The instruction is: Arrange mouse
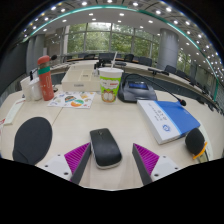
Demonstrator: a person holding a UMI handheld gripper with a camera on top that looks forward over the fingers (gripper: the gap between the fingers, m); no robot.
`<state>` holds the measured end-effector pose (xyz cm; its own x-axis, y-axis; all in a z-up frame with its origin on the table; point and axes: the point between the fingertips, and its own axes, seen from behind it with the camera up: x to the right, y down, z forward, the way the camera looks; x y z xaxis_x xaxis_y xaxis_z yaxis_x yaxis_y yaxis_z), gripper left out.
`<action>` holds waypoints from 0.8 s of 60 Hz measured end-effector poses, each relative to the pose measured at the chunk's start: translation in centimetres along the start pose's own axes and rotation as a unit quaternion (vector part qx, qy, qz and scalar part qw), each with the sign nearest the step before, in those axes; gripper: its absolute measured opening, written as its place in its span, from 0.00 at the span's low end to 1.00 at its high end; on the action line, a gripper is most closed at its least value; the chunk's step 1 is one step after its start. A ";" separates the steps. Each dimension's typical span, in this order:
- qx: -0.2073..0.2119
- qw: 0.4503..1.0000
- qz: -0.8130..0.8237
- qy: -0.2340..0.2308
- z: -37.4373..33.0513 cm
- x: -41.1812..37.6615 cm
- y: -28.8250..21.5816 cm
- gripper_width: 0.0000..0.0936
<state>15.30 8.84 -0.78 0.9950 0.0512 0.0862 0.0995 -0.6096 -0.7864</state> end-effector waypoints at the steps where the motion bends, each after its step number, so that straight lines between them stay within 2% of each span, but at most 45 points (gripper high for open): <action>1: 0.001 1.000 0.000 0.001 0.1 0.1 -0.1 0.91; 6: 0.003 1.000 0.002 0.005 1.1 0.6 -0.7 0.90; 11: -0.001 1.000 0.016 -0.005 1.9 0.3 -1.0 0.83; 15: -0.001 1.000 0.027 -0.014 2.2 -0.3 -1.1 0.68; 18: 0.002 0.999 0.026 -0.018 2.3 -0.7 -1.2 0.51; 32: -0.004 1.000 -0.003 0.003 1.8 -1.0 -1.6 0.36; 40: 0.033 0.999 0.000 -0.008 -1.7 -3.6 -5.4 0.35; 48: 0.069 0.996 0.012 -0.051 -6.8 -10.0 -9.7 0.35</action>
<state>4.27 8.88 10.17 0.9924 0.1227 0.0101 0.0703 -0.4972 -0.8648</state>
